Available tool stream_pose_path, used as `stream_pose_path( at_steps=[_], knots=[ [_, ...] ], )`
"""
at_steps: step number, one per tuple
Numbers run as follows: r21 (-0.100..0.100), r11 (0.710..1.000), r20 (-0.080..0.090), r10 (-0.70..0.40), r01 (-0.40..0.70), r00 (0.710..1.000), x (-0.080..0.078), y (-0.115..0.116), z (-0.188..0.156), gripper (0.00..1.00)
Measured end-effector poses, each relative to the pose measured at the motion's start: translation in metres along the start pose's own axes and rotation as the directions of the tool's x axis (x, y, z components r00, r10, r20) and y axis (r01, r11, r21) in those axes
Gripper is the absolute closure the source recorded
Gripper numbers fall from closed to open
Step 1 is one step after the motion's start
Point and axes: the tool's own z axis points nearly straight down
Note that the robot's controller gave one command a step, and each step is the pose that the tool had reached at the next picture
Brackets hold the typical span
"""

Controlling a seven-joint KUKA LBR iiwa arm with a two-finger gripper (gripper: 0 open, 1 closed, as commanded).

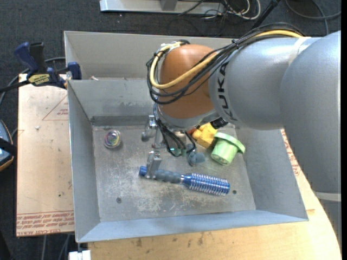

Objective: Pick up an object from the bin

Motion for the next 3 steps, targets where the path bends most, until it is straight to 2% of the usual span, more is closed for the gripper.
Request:
stream_pose_path(
  at_steps=[1,2,3],
  knots=[
    [-0.001,0.995,0.012,-0.096,0.096,0.995,0.005,-0.014,0.079,0.0],
    [-0.002,0.995,0.015,-0.096,0.096,0.995,0.004,-0.013,0.076,1.0],
    [0.004,0.913,0.015,-0.407,0.407,0.913,0.029,-0.016,-0.093,1.0]
  ],
)
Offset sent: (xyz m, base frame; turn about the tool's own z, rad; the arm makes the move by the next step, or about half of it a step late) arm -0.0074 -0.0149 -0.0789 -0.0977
